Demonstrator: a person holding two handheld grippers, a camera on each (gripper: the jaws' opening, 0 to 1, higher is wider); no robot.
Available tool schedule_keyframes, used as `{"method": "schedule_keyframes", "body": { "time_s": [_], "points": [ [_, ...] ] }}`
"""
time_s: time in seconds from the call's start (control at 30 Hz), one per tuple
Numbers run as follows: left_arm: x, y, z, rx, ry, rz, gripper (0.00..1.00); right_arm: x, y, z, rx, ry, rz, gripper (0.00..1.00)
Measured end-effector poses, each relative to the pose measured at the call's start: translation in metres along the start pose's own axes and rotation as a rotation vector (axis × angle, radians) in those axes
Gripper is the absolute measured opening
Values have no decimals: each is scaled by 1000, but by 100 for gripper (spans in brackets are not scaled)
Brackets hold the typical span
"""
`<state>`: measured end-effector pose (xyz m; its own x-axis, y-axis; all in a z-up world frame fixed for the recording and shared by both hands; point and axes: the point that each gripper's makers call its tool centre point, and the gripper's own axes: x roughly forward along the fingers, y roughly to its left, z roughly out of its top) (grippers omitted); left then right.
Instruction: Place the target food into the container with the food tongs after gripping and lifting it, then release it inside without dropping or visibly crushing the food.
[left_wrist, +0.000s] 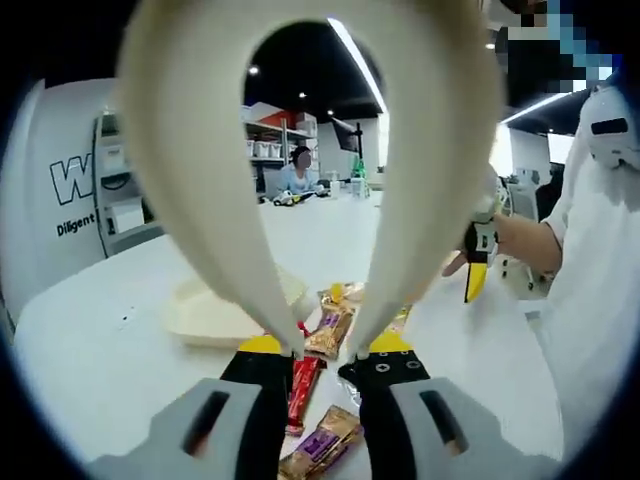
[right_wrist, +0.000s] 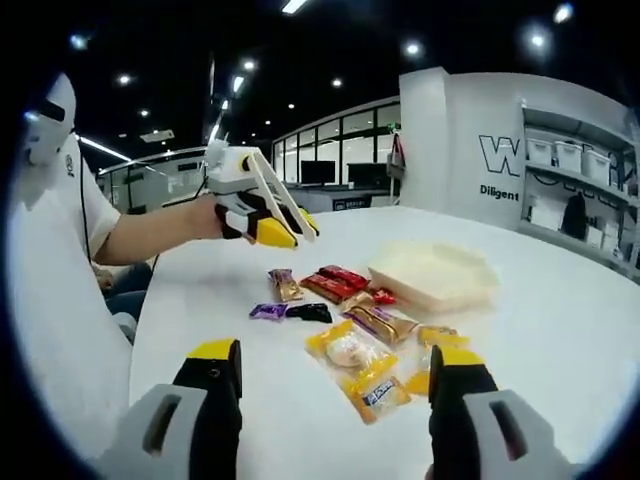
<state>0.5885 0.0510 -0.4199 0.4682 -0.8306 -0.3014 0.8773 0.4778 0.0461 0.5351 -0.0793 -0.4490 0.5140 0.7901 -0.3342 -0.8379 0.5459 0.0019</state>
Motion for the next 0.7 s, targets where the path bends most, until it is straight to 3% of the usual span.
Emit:
{"method": "schedule_keyframes", "body": {
  "time_s": [0.7],
  "points": [
    [21, 13, -31, 66, 133, -67, 24, 5, 0, 0, -10, 13, 15, 78]
  ]
}}
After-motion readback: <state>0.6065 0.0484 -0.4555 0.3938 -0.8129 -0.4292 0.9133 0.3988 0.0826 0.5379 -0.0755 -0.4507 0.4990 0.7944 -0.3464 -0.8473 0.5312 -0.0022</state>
